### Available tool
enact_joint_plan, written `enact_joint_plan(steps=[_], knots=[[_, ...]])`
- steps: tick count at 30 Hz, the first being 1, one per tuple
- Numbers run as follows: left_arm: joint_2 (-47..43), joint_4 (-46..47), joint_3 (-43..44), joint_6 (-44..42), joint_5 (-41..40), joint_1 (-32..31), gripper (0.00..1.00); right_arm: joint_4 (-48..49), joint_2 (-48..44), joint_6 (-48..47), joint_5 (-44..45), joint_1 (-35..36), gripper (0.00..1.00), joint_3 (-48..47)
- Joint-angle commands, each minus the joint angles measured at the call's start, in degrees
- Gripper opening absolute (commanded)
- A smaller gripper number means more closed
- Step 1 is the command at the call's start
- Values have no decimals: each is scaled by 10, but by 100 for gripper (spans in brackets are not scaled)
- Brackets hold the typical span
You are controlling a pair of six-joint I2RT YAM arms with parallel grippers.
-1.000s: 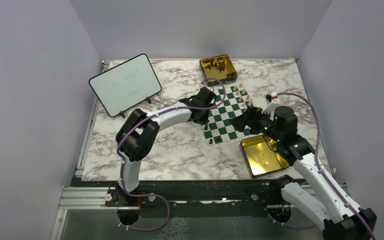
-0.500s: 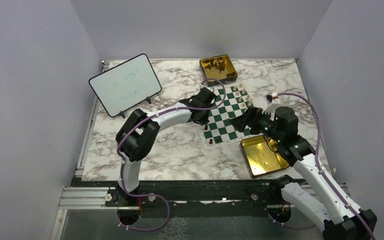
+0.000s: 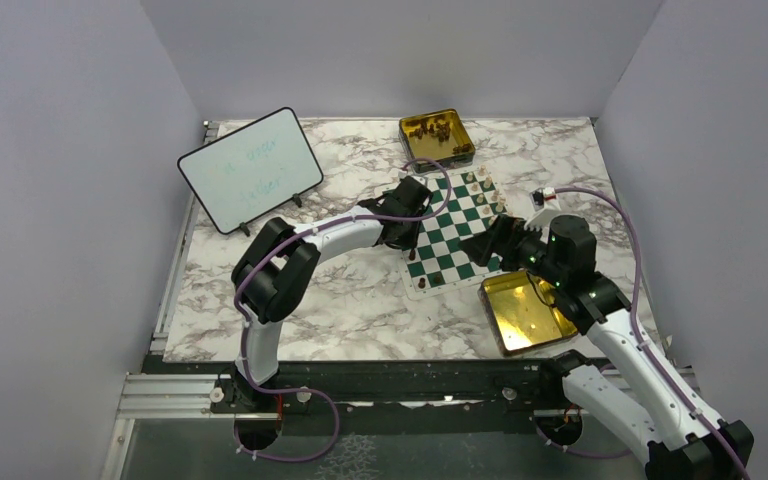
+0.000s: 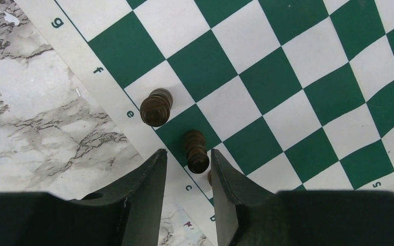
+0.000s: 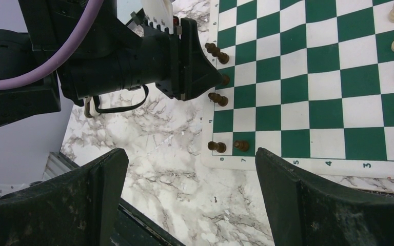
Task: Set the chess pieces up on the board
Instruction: Place the chess piece on the chessboard.
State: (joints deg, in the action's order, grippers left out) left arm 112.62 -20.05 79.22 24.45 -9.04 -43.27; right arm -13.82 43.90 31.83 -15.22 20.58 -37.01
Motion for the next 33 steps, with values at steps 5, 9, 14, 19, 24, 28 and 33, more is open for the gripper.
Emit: enact_joint_plan(steps=[5,9,14,19,24,28,33], knots=[[-38,-18,20,-3,-13,-3,43,-3,-8,-5,0,2,100,15],[-47,-28,35,-2,-8,-3,47,-6,-6,-4,-1,2,100,14],[-73,-40,50,10,22,-1,56,-11,-2,0,-1,2,100,13],[-107,-41,51,25,44,7,66,-24,-3,0,8,2,100,7],[-146,-38,35,38,74,29,76,-36,4,6,35,2,100,-10],[-177,-30,3,42,120,69,81,-21,25,6,32,2,100,-20],[-222,-28,-50,34,160,126,87,16,68,-2,11,2,100,-28]])
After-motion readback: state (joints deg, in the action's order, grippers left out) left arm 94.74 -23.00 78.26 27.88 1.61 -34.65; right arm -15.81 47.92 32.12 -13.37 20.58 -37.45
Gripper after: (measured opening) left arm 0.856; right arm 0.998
